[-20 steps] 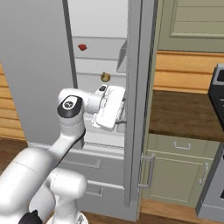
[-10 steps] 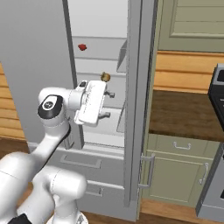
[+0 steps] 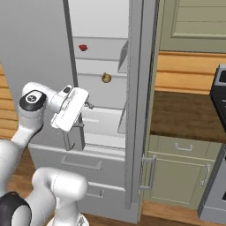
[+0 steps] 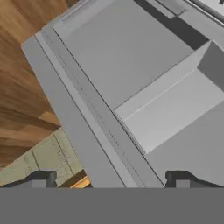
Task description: Take the strawberry from the fridge and place it on top of the pancake, located on the dining counter.
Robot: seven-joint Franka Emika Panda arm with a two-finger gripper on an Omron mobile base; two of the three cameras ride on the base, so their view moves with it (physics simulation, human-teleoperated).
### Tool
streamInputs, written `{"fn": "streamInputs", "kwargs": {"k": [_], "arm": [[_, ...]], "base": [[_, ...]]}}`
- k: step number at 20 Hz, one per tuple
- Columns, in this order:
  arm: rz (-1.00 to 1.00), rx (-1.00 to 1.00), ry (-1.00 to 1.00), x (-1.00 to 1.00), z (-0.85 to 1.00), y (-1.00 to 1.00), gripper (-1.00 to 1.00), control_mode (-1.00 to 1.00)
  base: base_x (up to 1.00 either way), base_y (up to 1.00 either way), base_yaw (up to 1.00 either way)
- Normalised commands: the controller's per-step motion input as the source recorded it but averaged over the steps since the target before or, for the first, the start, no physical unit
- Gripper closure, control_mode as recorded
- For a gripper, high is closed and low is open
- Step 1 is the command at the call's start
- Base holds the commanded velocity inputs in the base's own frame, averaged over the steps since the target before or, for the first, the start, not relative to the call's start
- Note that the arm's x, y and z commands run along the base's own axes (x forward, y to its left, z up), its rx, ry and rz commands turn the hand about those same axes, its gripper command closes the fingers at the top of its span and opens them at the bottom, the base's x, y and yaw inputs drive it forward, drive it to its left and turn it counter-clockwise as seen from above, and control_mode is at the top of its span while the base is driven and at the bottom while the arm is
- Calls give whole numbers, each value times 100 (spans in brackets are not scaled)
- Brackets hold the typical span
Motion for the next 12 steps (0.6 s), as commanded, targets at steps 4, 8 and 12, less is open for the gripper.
{"fn": "streamInputs", "kwargs": {"k": [4, 8, 12], "arm": [[-22, 77, -37, 55, -64, 71, -100, -100], [-34, 90, -39, 62, -93, 22, -100, -100], [-45, 74, -56, 53, -80, 7, -100, -100]], "base": [[0, 0, 0], [0, 0, 0], [0, 0, 0]]}}
